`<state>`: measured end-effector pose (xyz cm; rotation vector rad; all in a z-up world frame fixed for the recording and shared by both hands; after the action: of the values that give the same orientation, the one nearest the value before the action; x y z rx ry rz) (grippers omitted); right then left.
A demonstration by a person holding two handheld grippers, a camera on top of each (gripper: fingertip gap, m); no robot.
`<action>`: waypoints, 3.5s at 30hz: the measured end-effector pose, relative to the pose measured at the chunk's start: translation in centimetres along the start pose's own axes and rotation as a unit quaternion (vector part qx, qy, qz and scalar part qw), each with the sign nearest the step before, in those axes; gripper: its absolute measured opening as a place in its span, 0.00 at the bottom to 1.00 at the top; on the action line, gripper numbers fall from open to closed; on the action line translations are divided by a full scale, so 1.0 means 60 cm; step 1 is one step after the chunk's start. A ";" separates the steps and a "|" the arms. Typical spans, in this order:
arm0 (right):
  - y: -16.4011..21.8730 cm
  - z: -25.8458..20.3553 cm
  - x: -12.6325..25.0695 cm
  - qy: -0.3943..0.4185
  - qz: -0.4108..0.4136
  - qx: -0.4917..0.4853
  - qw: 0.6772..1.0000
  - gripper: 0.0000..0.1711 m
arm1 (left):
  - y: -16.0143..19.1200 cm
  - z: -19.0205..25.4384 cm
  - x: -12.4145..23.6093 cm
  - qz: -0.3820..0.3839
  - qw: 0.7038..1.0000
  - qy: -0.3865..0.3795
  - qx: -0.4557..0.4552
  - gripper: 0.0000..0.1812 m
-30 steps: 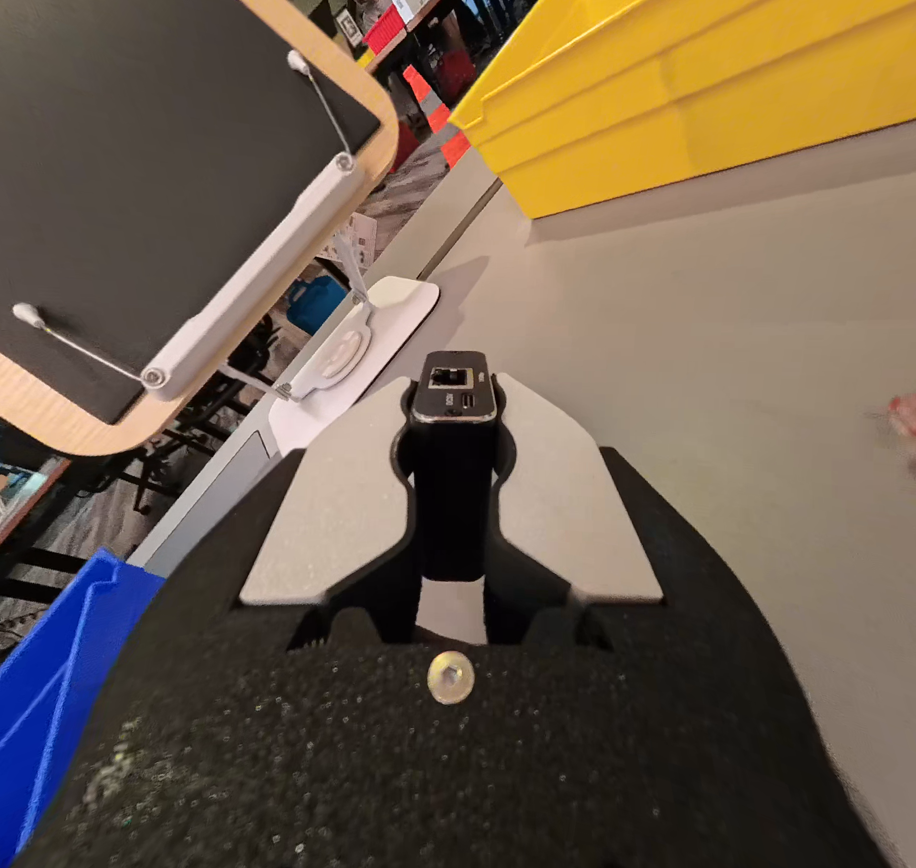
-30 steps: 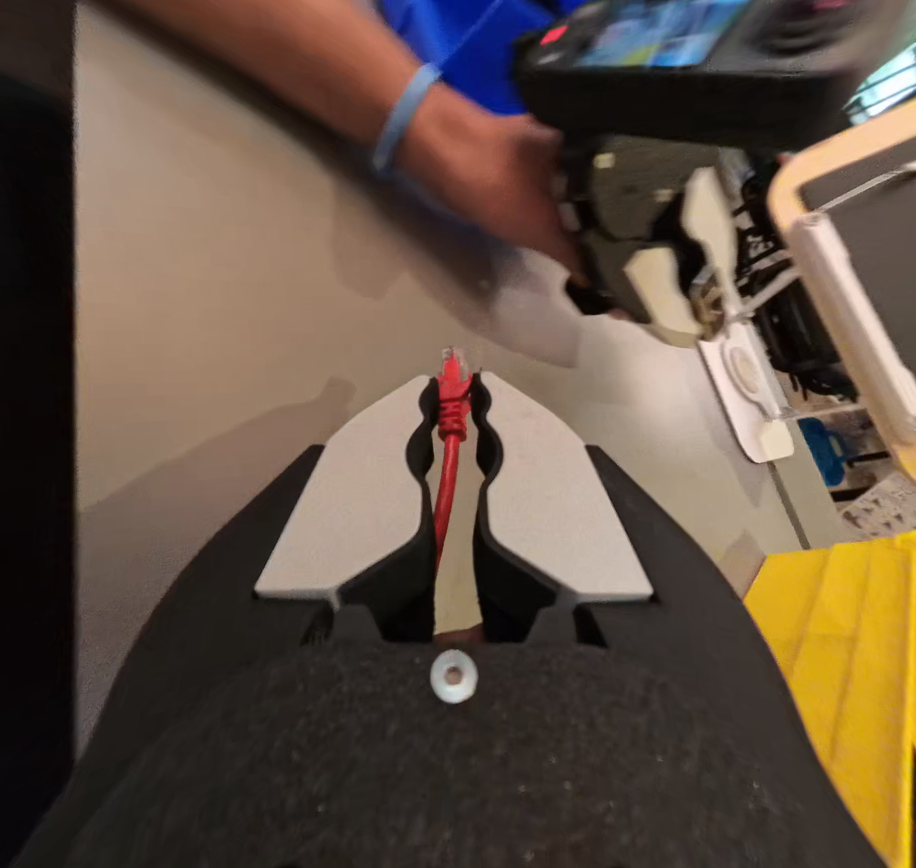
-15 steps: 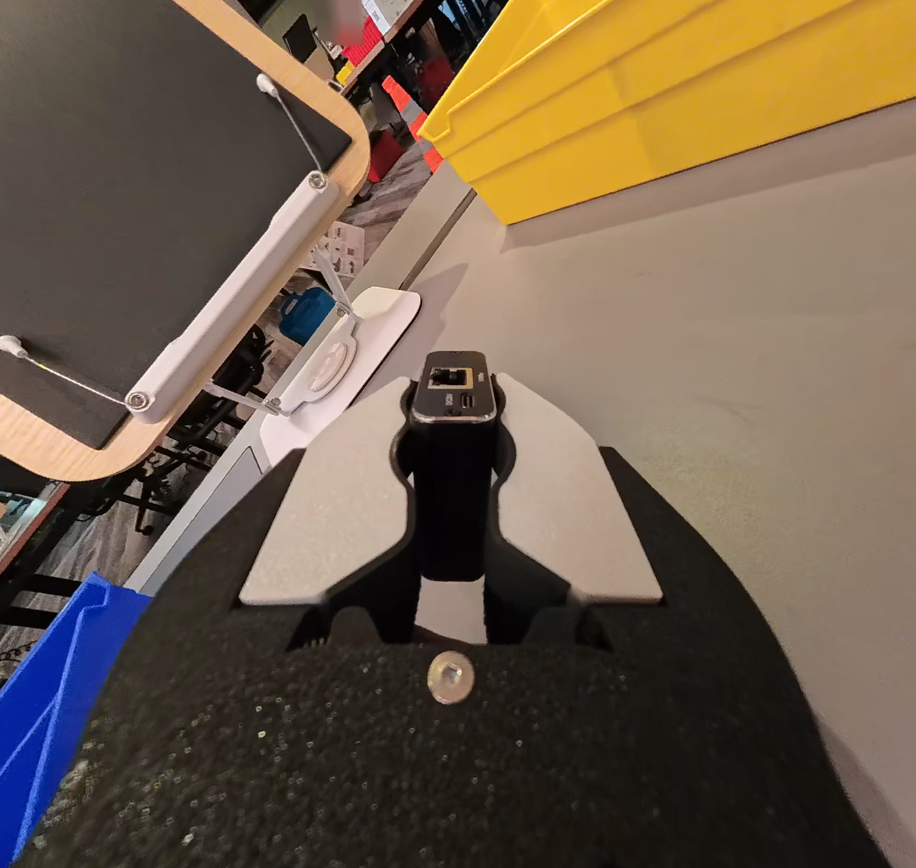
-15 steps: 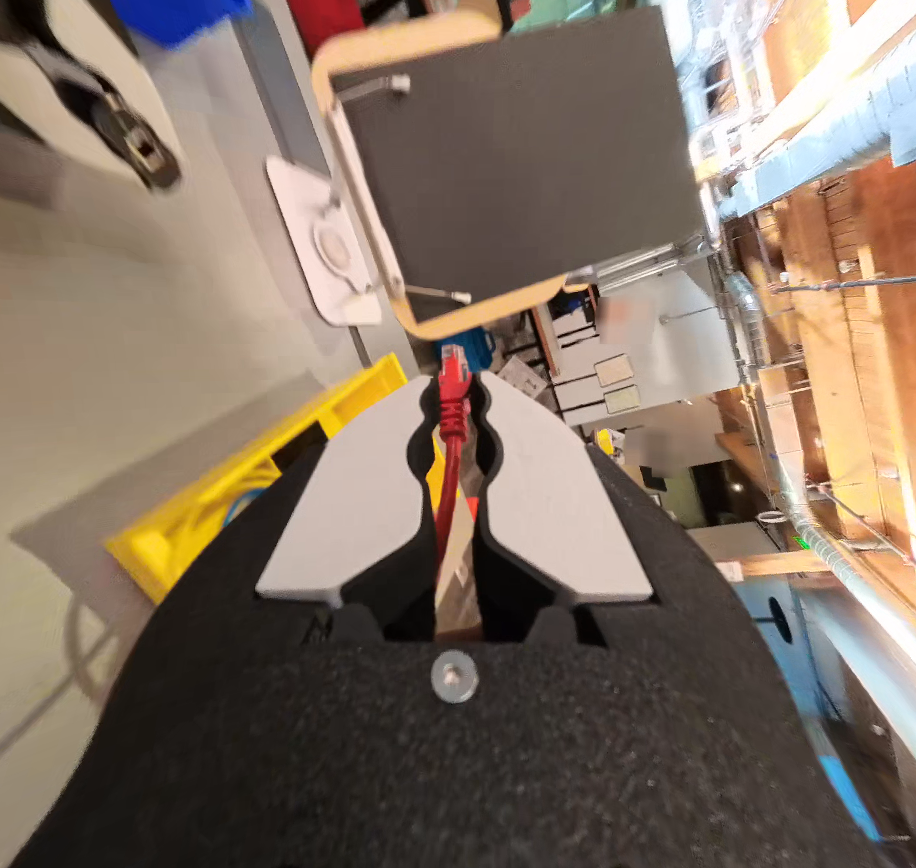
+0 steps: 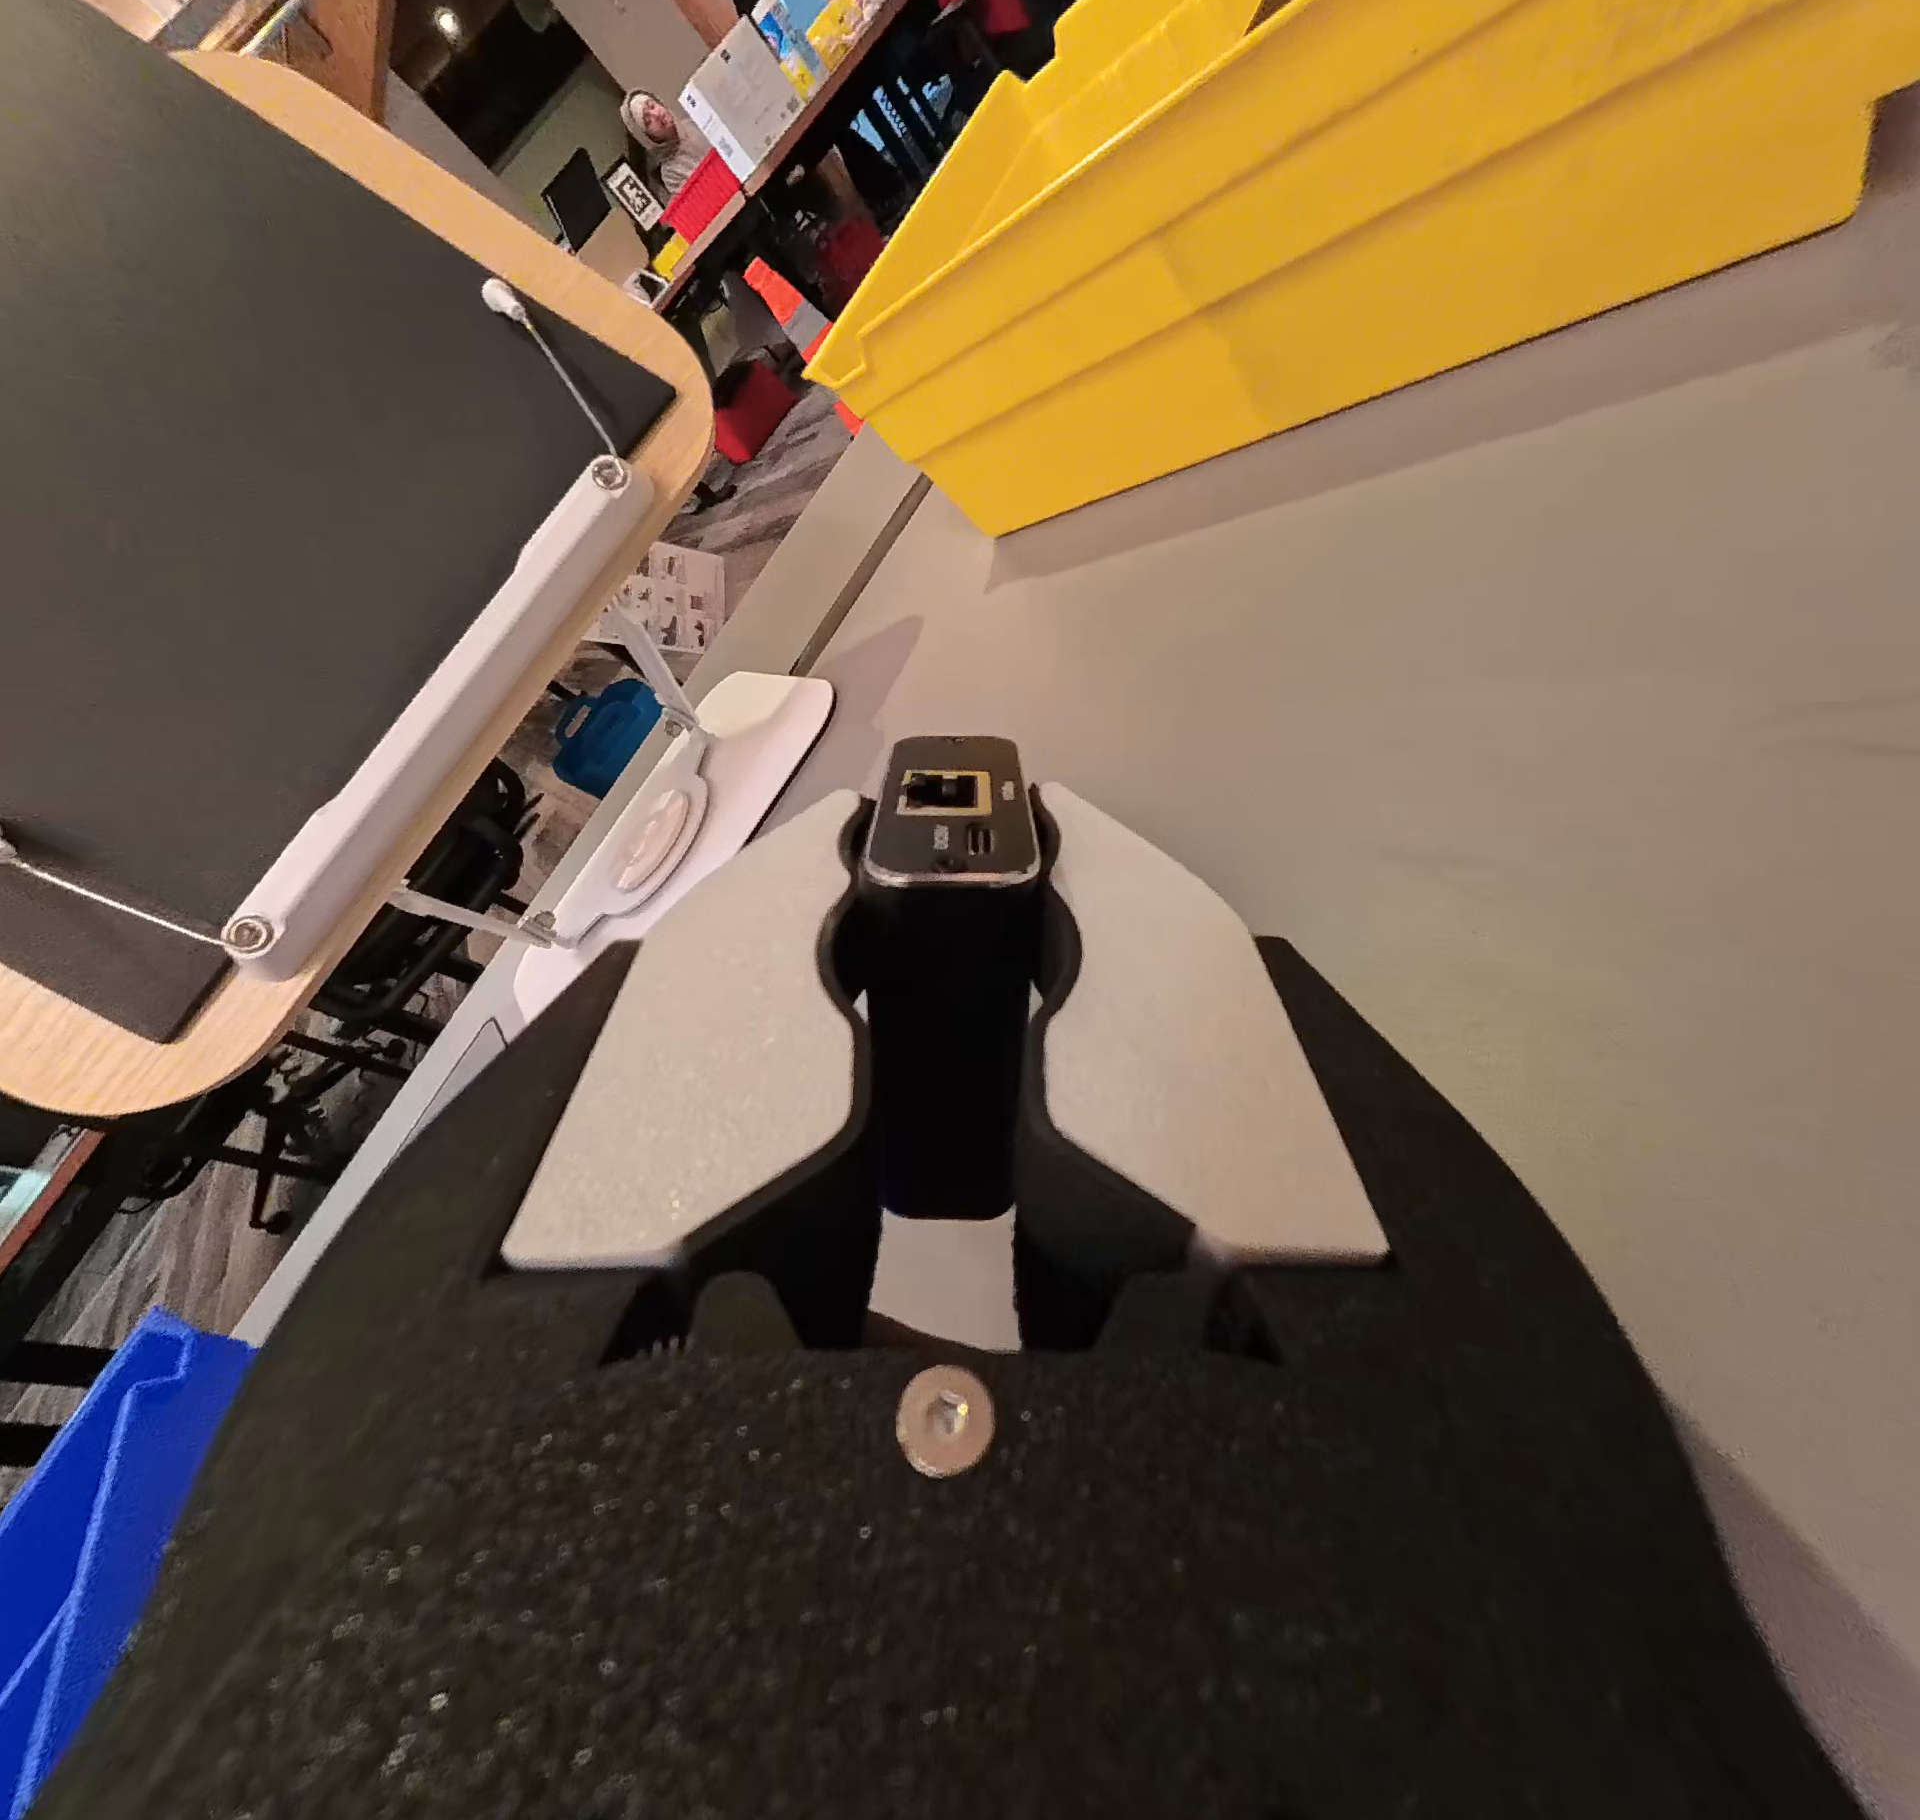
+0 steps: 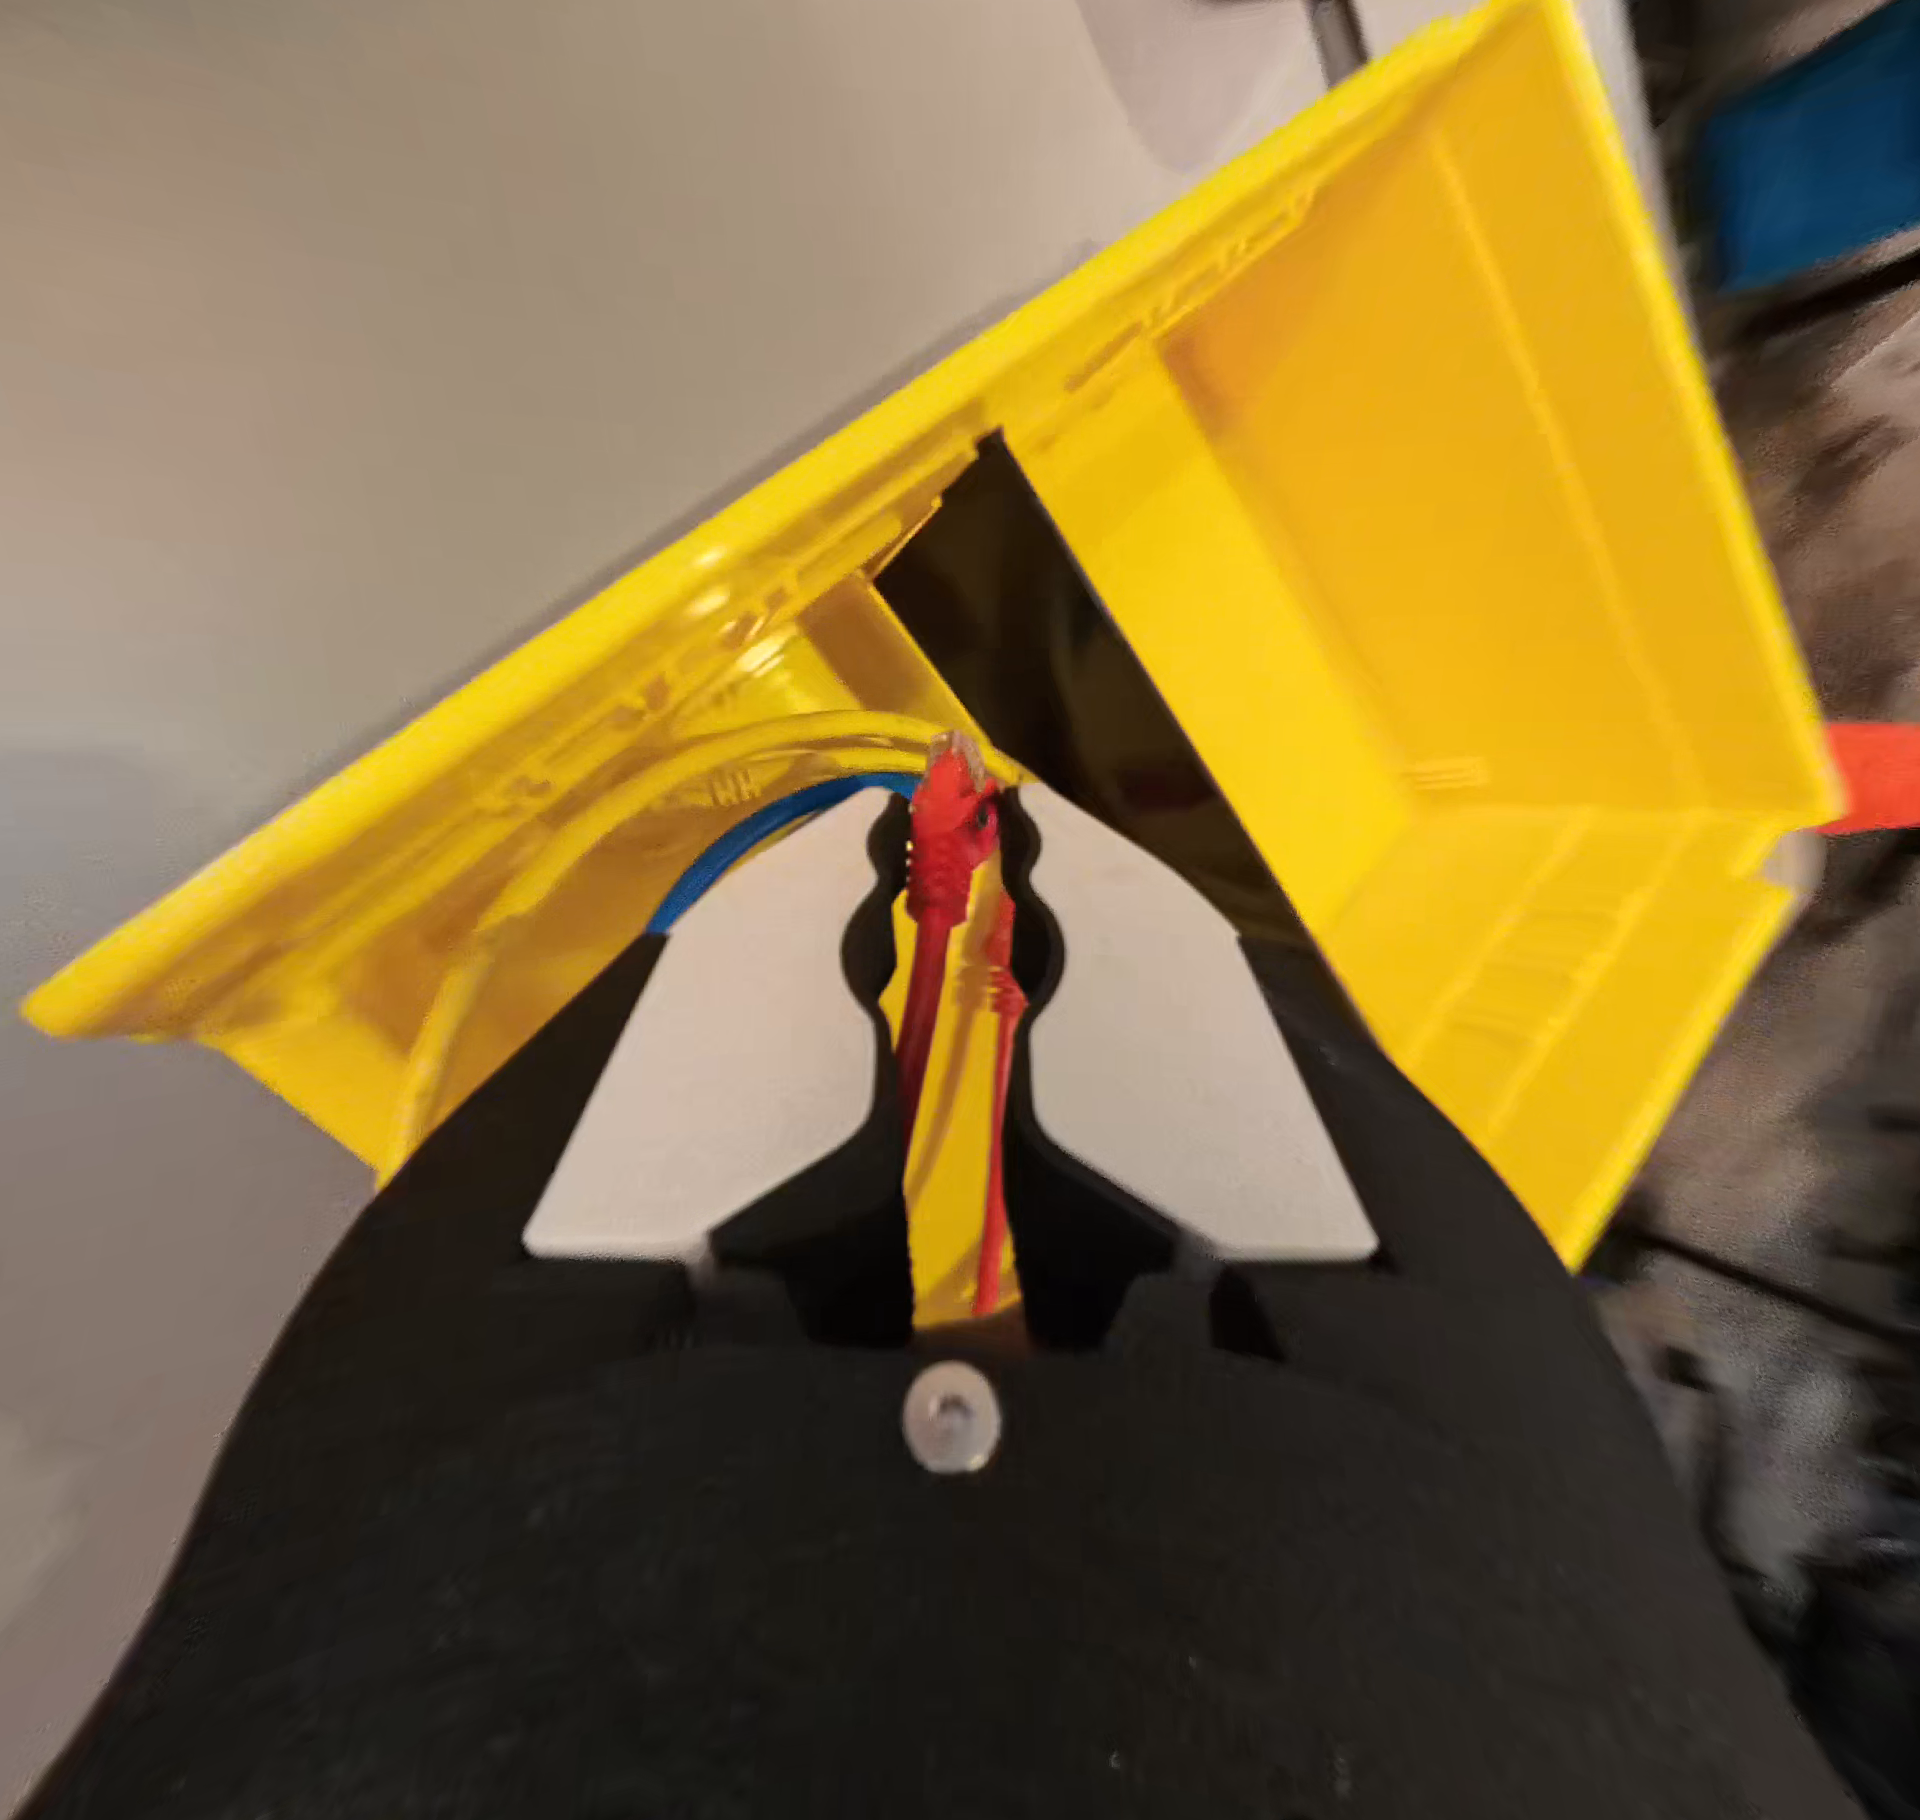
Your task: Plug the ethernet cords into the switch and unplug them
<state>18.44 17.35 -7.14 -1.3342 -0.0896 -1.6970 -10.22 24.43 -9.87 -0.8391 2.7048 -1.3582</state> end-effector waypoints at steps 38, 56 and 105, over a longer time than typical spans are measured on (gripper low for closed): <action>-0.213 -0.089 0.070 -0.347 0.259 -0.348 0.831 0.40 | -0.063 0.017 0.058 0.232 0.971 0.038 0.049 0.17; -0.022 0.191 -0.174 0.008 -0.200 -0.267 0.943 0.40 | -0.011 0.002 0.009 0.088 0.981 0.058 0.164 0.14; 0.141 -0.177 0.138 0.211 0.182 -0.385 0.880 0.28 | 0.181 -0.040 0.516 -0.154 0.901 -0.207 0.348 0.15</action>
<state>16.96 1.62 -8.81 -1.3571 1.1269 -1.7008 -42.30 17.23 -9.33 -1.2914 1.6298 -1.7674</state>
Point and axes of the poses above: each gripper's, where its closed fingertips meet, x back along the fingers, y out of its underside, z = x × y across the jaws, the point moved 7 cm from there along x, back along the fingers
